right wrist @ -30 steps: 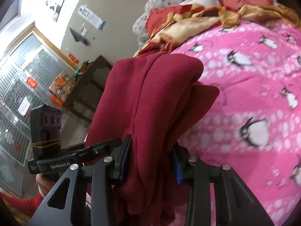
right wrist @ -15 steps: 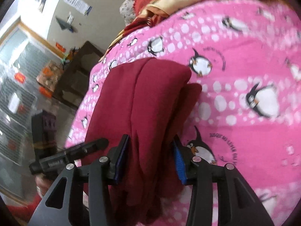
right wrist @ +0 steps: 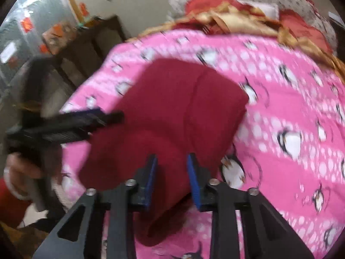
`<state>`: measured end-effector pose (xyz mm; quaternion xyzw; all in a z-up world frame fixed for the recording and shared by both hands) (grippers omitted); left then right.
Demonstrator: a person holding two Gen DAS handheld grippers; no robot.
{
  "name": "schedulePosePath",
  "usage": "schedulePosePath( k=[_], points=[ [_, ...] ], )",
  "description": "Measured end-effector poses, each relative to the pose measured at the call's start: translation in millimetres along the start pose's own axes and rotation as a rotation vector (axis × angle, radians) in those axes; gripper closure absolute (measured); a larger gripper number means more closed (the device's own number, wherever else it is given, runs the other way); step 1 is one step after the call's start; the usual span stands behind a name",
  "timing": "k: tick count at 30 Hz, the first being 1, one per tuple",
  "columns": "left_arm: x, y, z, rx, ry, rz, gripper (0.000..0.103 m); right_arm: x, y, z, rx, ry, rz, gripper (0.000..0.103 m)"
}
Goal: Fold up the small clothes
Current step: 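Open the right gripper and pull both grippers back from the sweater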
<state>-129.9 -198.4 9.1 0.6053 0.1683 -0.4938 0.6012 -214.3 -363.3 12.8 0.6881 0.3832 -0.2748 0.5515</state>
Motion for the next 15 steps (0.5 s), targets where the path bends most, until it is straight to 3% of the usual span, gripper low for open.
schedulePosePath(
  k=[6, 10, 15],
  points=[
    [-13, 3, 11, 0.022, 0.018, 0.039, 0.014, -29, 11, -4, 0.033, 0.013, 0.072, 0.053],
    [-26, 8, 18, 0.039, 0.036, 0.080, 0.014, -51, 22, -7, 0.058, -0.029, 0.137, 0.043],
    [-39, 13, 25, 0.070, 0.068, 0.117, 0.014, -58, 29, -11, 0.108, -0.106, 0.153, 0.036]
  ],
)
Point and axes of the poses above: each gripper's, at about its wrist camera, not at the fingertips, and x roughly the way its jaws point, z to its right, y to its top, the point moved 5 cm from there along x, roughly the way its jaws point
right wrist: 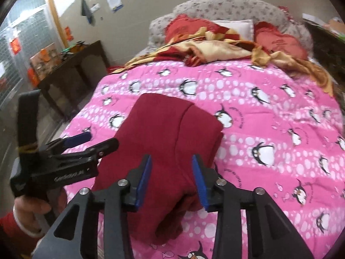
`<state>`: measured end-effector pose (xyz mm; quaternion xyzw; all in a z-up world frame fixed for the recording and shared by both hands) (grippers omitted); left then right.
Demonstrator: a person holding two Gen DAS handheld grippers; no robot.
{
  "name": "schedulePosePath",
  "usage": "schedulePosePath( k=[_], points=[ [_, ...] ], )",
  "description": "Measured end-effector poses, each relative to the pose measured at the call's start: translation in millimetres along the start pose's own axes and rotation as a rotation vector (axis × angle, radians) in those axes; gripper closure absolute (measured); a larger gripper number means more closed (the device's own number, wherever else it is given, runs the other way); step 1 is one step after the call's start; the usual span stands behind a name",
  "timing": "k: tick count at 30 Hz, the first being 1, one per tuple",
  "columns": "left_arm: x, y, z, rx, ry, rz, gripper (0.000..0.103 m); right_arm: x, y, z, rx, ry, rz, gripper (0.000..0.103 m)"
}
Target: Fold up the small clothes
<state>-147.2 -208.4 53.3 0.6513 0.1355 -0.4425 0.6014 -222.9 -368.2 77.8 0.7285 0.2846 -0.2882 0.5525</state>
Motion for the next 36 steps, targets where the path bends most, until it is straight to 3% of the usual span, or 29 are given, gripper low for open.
schedulePosePath(
  k=[11, 36],
  points=[
    [-21, 7, 3, 0.023, 0.017, 0.060, 0.014, 1, 0, -2, 0.039, -0.058, -0.009, 0.024],
    [-23, 4, -12, 0.001, 0.044, 0.074, 0.014, 11, -2, -13, 0.031, -0.052, -0.033, 0.022]
  ],
)
Point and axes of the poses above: each gripper's, at about its wrist camera, not at the fingertips, and x roughly the way its jaws point, z to its right, y to its top, the point moved 5 cm from there along x, roughly the way its jaws point
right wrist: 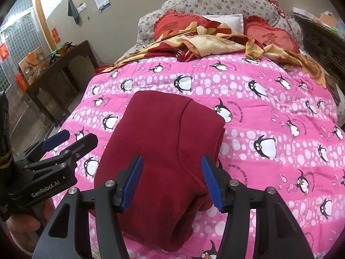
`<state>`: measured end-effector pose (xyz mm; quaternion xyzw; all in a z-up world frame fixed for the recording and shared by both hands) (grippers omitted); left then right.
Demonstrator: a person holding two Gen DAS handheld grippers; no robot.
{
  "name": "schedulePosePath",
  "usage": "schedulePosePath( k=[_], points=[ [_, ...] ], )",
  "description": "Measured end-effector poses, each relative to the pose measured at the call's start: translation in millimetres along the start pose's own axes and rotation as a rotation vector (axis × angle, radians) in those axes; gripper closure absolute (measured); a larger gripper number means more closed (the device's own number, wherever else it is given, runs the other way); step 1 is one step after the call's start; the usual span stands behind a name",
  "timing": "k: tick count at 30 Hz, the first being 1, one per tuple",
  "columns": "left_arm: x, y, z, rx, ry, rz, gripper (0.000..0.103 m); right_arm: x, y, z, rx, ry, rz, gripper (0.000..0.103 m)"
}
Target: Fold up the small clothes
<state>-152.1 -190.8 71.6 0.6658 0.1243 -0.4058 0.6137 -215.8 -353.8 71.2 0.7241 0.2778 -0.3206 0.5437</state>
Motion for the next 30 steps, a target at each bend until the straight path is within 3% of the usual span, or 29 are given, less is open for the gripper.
schedulePosePath(
  k=[30],
  points=[
    [13, -7, -1, 0.004, 0.003, -0.027, 0.014, 11, -4, 1, 0.016, 0.011, -0.032, 0.022]
  ],
)
Point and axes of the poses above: each gripper's, at about its wrist camera, not at the fingertips, and x roughly the way its jaws point, z to its right, y to its top, the point moved 5 cm from there along x, roughly the way its jaws point
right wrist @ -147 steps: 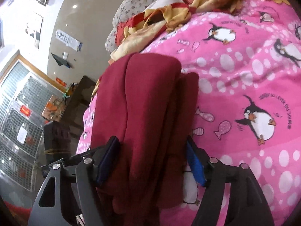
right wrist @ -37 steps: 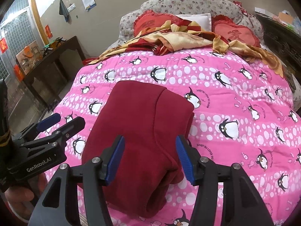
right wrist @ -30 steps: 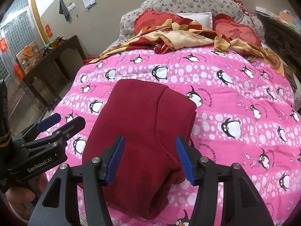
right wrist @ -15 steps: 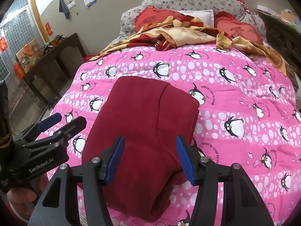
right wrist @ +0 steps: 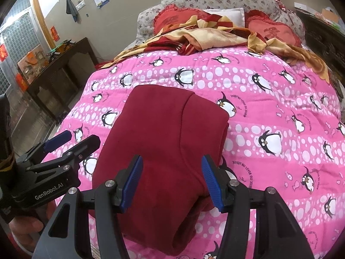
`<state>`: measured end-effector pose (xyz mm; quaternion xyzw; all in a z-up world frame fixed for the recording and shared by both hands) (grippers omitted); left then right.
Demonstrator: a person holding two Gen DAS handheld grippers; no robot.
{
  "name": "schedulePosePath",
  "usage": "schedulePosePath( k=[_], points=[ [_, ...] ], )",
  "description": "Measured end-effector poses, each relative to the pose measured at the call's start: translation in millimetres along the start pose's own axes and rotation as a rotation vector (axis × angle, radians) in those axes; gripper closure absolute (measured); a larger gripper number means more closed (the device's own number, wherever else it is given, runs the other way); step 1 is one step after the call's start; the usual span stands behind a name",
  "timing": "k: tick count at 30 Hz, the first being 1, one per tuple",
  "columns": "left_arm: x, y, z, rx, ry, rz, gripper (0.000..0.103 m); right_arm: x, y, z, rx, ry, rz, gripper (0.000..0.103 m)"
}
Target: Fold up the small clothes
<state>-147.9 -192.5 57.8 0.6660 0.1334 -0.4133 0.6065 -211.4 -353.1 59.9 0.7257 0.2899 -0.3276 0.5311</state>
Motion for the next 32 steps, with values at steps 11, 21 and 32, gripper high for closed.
schedulePosePath(
  k=[11, 21, 32],
  points=[
    [1, -1, 2, 0.000, -0.001, -0.003, 0.014, 2, -2, 1, 0.001, 0.001, -0.007, 0.022],
    [4, -2, 1, 0.000, -0.004, -0.010, 0.014, 4, 0, 0, 0.000, 0.002, -0.016, 0.022],
    [15, -4, -6, -0.005, -0.013, -0.030, 0.014, 16, -1, 11, 0.016, -0.004, -0.042, 0.022]
  ],
)
Point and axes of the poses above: each gripper's, at about its wrist camera, not at the fingertips, and x roughly the way its jaws point, z to its right, y to its top, the point moved 5 cm from there along x, roughly the way its jaws point
